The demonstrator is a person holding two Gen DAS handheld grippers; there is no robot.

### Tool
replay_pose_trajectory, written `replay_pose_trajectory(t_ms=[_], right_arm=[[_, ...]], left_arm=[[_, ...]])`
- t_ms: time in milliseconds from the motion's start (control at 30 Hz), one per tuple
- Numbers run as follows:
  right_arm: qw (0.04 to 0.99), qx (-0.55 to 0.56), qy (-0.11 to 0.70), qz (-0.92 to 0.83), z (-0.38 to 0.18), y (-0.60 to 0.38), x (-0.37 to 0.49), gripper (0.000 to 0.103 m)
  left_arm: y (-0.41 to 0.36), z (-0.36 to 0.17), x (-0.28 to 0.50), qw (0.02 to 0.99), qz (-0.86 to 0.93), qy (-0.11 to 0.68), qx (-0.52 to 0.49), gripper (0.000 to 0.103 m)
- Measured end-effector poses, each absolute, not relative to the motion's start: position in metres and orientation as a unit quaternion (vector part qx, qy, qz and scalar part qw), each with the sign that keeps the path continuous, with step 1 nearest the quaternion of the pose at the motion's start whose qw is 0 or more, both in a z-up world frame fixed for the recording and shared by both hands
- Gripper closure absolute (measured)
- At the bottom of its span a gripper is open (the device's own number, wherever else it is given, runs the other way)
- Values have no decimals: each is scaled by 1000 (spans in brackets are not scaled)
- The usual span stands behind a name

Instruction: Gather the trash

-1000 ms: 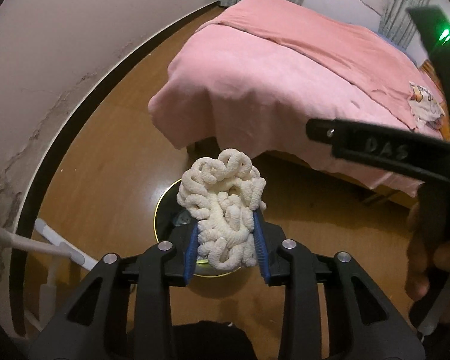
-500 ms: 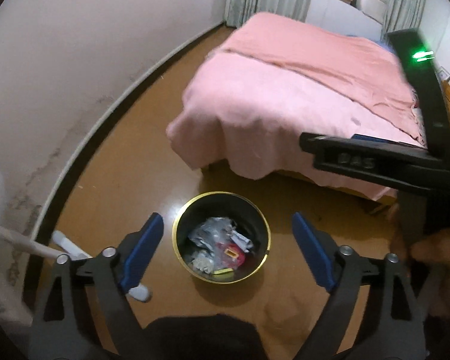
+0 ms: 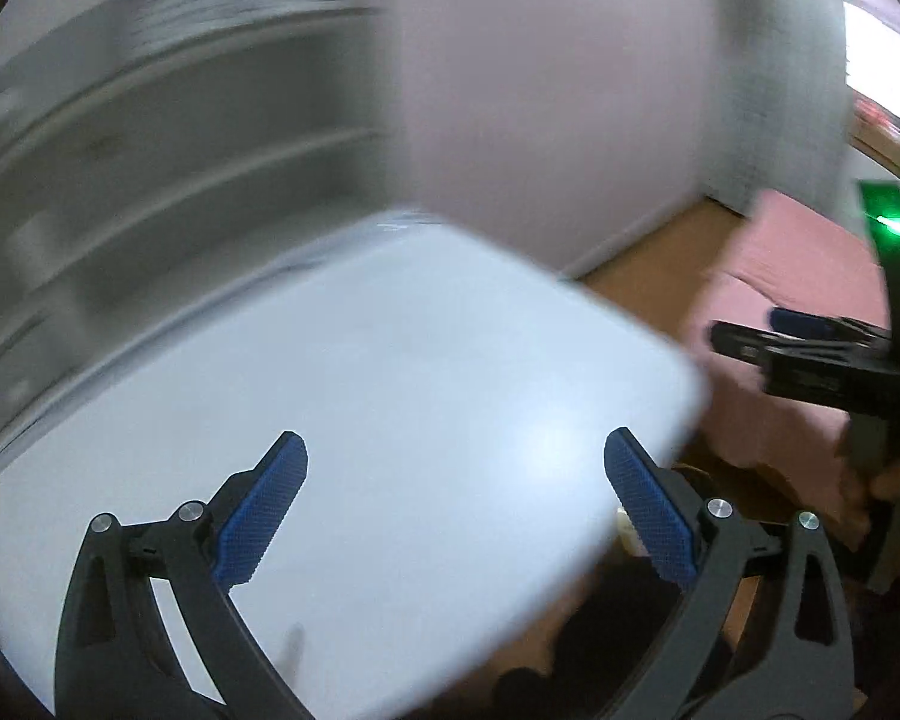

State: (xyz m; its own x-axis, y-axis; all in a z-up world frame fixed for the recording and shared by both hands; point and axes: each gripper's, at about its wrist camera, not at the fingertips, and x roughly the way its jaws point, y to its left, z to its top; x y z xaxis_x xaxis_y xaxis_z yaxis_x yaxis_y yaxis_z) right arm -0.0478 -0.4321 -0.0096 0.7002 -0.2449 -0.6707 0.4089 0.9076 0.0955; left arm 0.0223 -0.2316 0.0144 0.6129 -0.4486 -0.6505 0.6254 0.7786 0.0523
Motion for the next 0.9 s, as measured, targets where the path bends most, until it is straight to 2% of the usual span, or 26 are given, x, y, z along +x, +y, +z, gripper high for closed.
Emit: replay_pose_trajectory(t_ms=[167, 400, 900], right_arm=[[936, 73, 337, -75, 8, -345, 9, 17], [938, 23, 344, 10, 4, -263, 40, 17], [933, 9, 358, 23, -6, -244, 50, 17]], left_arm=[[-118, 30, 47, 929, -164, 319, 90, 7], [-25, 23, 46, 939, -69, 336, 35, 7], [5, 16, 37, 939, -48, 340, 22, 7]])
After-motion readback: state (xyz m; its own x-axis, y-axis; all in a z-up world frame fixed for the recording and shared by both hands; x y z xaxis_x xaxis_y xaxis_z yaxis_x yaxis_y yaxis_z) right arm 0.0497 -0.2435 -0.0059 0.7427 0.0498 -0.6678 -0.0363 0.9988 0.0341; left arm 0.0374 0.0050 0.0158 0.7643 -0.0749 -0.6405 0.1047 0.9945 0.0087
